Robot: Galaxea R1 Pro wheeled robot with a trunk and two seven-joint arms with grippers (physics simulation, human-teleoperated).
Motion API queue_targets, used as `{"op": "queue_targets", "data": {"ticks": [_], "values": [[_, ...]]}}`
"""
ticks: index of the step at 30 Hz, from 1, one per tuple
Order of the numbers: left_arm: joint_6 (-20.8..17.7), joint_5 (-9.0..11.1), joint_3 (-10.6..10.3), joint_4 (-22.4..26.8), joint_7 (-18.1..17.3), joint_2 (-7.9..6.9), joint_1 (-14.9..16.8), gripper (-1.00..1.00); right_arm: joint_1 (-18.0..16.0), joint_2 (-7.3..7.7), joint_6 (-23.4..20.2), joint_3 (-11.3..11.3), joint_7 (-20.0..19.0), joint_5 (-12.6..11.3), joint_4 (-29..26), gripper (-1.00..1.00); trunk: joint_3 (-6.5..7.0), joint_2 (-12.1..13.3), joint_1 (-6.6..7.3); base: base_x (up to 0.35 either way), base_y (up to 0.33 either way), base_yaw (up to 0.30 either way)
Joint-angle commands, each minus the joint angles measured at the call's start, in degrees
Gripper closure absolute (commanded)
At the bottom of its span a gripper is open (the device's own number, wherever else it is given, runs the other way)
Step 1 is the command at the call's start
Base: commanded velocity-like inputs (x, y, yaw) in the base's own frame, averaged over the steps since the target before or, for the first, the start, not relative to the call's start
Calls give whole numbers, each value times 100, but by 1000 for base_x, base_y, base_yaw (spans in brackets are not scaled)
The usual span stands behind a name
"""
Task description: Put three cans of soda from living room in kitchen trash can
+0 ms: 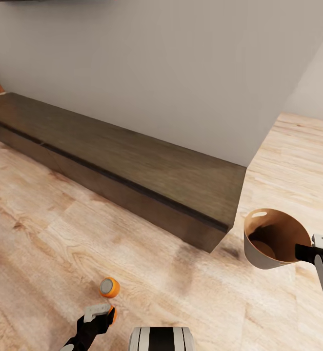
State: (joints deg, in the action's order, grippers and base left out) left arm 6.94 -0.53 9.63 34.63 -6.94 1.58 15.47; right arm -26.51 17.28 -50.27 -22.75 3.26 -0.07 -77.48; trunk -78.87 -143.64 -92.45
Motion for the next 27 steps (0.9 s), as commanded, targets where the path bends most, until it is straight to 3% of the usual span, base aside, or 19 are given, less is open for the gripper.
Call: {"op": "queue_targets", "data": {"ticks": [1,27], "values": [[0,0,0,0,0,0,0,-100,-3,2,0,-1,-10,16,-2,100,-2,0,1,5,0,0],[0,0,-5,0,0,0,0,-100,-3,3,0,-1,-10,16,-4,100,-119,0,1,0,0,0]]}}
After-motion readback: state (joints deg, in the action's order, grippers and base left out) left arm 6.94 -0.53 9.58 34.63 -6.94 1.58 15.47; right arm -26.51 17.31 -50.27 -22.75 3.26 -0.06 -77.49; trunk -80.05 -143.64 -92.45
